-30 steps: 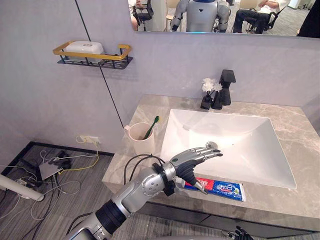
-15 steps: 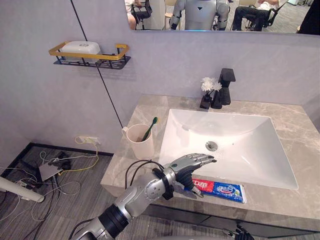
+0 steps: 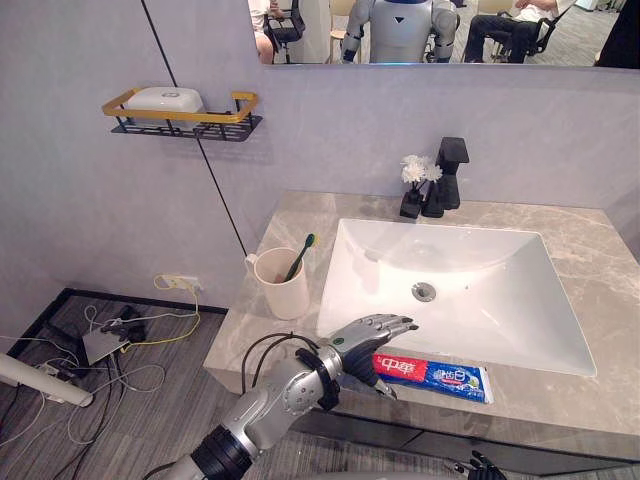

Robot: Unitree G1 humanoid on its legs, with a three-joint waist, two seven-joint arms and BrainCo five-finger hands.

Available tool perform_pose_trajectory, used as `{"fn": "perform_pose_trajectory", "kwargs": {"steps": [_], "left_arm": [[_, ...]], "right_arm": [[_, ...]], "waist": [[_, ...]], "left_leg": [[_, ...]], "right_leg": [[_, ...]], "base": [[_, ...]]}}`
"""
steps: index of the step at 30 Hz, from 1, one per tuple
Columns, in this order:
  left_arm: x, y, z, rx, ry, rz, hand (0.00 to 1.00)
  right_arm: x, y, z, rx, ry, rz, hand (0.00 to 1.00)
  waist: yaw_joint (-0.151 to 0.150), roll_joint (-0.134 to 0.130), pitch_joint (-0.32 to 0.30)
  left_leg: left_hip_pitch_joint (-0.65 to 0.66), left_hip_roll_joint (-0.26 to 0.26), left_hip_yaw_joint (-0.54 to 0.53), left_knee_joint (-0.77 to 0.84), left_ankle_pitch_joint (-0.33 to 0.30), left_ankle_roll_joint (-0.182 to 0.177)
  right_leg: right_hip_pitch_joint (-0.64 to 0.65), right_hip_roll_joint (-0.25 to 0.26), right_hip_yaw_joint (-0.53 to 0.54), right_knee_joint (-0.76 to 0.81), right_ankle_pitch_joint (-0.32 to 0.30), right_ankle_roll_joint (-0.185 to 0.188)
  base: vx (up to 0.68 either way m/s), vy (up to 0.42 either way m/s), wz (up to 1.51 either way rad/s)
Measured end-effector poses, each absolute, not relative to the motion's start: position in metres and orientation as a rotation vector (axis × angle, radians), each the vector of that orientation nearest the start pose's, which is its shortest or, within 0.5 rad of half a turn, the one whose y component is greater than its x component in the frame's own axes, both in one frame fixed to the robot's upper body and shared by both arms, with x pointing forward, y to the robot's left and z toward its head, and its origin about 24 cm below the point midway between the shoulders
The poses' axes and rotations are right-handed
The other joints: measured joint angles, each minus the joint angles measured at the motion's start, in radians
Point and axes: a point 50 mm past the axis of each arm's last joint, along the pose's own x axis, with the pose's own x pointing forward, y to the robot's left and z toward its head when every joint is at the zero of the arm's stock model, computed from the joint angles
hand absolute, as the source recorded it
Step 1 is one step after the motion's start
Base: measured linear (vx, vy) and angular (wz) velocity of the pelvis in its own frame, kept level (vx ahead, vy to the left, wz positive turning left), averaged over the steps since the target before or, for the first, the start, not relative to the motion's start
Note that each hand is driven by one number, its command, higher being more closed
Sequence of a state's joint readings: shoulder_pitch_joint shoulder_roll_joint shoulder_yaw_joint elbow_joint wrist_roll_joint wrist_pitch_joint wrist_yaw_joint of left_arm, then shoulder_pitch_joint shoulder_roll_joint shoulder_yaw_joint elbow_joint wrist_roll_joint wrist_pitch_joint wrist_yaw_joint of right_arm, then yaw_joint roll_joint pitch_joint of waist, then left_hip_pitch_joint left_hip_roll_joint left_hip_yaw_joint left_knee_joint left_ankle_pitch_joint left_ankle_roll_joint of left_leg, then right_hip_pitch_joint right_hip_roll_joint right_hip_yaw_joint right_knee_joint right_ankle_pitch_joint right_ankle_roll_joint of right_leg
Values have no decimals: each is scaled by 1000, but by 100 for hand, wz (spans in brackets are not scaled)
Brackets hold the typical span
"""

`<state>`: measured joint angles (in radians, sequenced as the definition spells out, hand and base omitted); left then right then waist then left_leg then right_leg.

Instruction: Organize washtable

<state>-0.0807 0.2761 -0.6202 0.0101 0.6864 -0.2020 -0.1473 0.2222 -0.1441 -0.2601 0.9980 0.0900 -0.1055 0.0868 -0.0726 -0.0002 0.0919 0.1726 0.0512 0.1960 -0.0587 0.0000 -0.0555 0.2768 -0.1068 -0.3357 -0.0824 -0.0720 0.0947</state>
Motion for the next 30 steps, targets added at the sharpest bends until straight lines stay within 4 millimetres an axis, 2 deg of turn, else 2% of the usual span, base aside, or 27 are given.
{"fn": "perform_pose_trajectory", "kwargs": {"steps": [8,14,30], "left_arm": [[210,44,28,929,-308,-818,100],[217,46,35,918,-325,-749,100],[217,57,30,921,-291,-723,100]], "right_arm": [[51,-241,-155,97,1063,-341,0],[51,-239,-156,103,1064,-339,0],[49,-241,-155,140,1055,-386,0]], "waist": [[2,-3,-1],[-1,-8,0],[0,-13,2]], "left_leg": [[0,0,-1,0,0,0],[7,1,5,-8,0,0],[13,2,16,-12,0,0]], "right_leg": [[1,0,-2,0,0,0],[3,2,3,-5,0,0],[3,3,12,-9,0,0]], "base": [[0,0,0],[0,0,-2],[0,0,-1]]}}
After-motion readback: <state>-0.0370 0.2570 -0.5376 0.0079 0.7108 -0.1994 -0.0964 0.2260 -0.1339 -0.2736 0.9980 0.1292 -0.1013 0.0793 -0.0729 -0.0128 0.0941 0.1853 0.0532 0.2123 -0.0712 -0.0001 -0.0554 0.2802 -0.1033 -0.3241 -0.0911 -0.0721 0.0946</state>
